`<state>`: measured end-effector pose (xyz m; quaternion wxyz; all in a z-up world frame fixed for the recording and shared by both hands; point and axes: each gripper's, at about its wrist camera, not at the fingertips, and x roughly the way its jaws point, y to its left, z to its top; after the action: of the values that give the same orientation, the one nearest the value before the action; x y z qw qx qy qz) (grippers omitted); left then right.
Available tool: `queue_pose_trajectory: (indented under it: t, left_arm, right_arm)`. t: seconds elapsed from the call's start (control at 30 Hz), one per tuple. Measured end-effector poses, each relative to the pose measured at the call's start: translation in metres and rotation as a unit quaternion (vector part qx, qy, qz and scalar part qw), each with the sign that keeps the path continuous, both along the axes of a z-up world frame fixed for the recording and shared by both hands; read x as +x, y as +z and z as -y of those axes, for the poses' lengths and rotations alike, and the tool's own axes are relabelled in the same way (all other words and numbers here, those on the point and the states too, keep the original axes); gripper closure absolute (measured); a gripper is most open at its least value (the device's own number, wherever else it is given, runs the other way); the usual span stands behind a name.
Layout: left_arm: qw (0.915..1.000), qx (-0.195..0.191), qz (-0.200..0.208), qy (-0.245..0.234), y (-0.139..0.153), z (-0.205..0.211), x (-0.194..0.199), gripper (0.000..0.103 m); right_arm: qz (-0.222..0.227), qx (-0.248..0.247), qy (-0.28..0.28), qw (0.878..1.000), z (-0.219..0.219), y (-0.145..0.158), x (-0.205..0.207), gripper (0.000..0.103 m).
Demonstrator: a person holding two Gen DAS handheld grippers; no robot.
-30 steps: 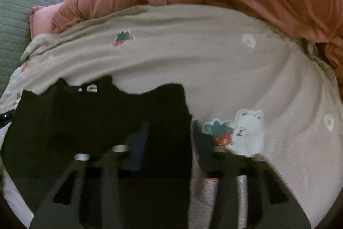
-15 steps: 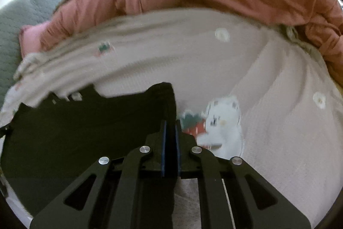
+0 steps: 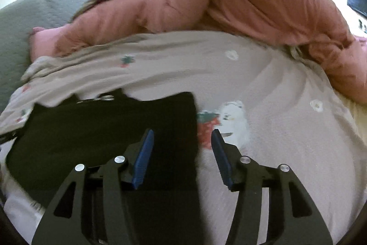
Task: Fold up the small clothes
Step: 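Lower the hem onto the shirt and open both tools, then press the folded sweatshirt flat and withdraw both tools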
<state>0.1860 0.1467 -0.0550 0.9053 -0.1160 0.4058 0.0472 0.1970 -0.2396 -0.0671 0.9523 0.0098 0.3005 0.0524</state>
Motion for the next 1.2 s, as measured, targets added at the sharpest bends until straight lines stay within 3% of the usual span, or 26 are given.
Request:
queue_pose_trajectory:
  t: [0.23,0.37,0.5,0.6,0.83,1.0,1.2]
  left_arm:
    - [0.9998,0.002,0.013,-0.018,0.015,0.019,-0.024,0.052]
    - [0.9991,0.017,-0.002,-0.038,0.013,0.033,-0.033,0.049]
    - [0.9975,0.032,-0.037,-0.052,-0.003,0.041,-0.037,0.047]
    - [0.9975,0.031,-0.039,-0.05,-0.01,0.042,-0.043,0.047]
    - [0.9981,0.024,-0.037,-0.043,-0.006,0.04,-0.053,0.047]
    - [0.9984,0.018,-0.037,-0.04,-0.003,0.04,-0.059,0.046]
    - [0.9985,0.017,-0.034,-0.039,0.002,0.041,-0.068,0.039]
  right_arm:
    - [-0.019,-0.004,0.083,0.996,-0.045,-0.001,-0.027,0.046]
    - [-0.04,-0.016,0.108,0.993,-0.063,-0.009,-0.03,0.046]
    - [-0.079,-0.041,0.096,0.991,-0.064,-0.024,-0.031,0.046]
    - [-0.099,-0.022,0.081,0.992,-0.05,-0.033,-0.031,0.045]
    - [-0.096,-0.01,0.081,0.992,-0.045,-0.034,-0.042,0.044]
    - [-0.095,0.003,0.083,0.992,-0.041,-0.033,-0.051,0.036]
    - [-0.092,0.011,0.088,0.992,-0.042,-0.028,-0.062,0.028]
